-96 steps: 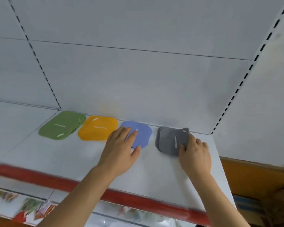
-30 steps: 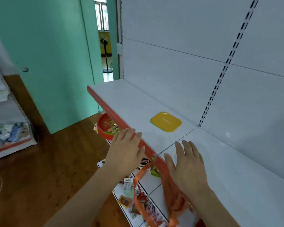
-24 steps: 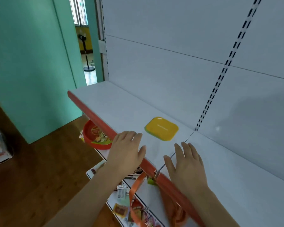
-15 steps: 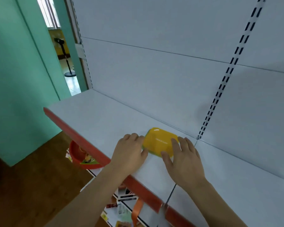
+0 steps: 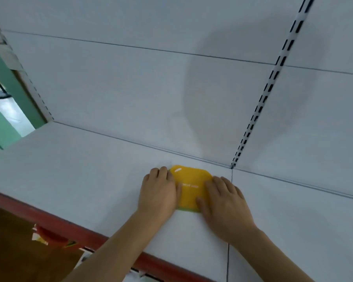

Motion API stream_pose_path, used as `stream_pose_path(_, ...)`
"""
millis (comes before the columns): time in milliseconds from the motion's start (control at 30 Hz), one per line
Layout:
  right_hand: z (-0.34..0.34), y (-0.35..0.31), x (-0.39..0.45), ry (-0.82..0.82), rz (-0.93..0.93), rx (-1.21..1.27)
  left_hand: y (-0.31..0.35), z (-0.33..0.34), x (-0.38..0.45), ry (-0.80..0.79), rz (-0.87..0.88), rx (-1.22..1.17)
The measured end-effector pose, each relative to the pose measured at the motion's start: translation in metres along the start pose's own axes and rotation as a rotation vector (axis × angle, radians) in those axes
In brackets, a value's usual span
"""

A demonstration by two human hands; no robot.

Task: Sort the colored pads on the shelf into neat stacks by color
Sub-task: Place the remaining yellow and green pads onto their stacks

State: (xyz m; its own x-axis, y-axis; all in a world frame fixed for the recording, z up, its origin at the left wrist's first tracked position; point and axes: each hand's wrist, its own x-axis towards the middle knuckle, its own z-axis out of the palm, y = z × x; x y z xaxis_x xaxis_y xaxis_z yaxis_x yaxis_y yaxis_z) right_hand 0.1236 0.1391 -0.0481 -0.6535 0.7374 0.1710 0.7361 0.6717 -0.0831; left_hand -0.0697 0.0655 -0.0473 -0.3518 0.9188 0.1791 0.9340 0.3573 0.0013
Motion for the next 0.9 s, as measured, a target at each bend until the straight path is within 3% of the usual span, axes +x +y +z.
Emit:
stream_pose_path(167,-0.001,-0.017,-0.007,0.014,0.099,-0.005,0.003,-0.007,0.006,0.033,0.101,-0.218)
stream_pose_path(367,-0.003,-0.027,-0.022,0.036,0.186,0.050,-0.015,-0.023,0.012,0.060,0.016,-0.687)
stream_pose_path(500,-0.004,-0.028,-0.027,0.046,0.241,0.117,-0.060,-0.040,0.025,0.074,-0.189,-0.909)
stream_pose_path(667,-0.016,-0.035,-0.003,0.019,0.282,0.196,-0.121,-0.036,0.033,0.051,-0.347,-0.850)
stream_pose_path(900,-0.040,-0.028,0.053,-0.354,0.235,0.198,-0.134,-0.027,0.017,-0.123,-0.268,-0.768)
